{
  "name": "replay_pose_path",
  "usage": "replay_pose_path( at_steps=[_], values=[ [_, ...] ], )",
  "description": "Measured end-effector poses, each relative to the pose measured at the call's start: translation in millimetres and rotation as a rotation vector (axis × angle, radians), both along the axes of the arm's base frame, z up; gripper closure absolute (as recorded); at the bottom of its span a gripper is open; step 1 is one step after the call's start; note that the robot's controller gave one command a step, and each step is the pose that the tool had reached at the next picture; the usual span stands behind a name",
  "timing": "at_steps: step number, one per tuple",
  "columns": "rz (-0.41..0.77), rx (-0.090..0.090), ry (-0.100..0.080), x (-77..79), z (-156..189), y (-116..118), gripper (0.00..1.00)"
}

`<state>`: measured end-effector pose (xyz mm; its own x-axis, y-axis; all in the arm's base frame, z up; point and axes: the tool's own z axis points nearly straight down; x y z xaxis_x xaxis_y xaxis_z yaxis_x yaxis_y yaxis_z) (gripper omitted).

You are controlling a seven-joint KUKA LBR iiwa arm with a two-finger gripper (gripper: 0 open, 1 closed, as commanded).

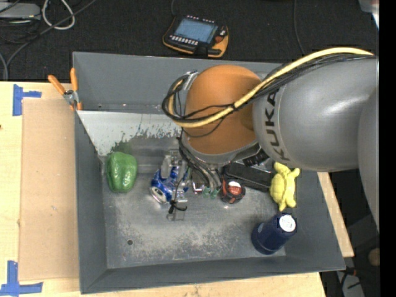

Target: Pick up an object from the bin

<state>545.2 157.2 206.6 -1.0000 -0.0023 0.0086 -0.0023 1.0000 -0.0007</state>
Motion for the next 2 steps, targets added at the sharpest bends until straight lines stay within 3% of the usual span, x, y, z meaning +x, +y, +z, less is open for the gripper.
replay_pose_path(
  at_steps=[1,2],
  values=[
    [-0.005,0.001,-0.007,1.9,4,-1,0.0],
    [0.109,0.003,-0.012,64.7,-112,-59,0.0]
  ],
)
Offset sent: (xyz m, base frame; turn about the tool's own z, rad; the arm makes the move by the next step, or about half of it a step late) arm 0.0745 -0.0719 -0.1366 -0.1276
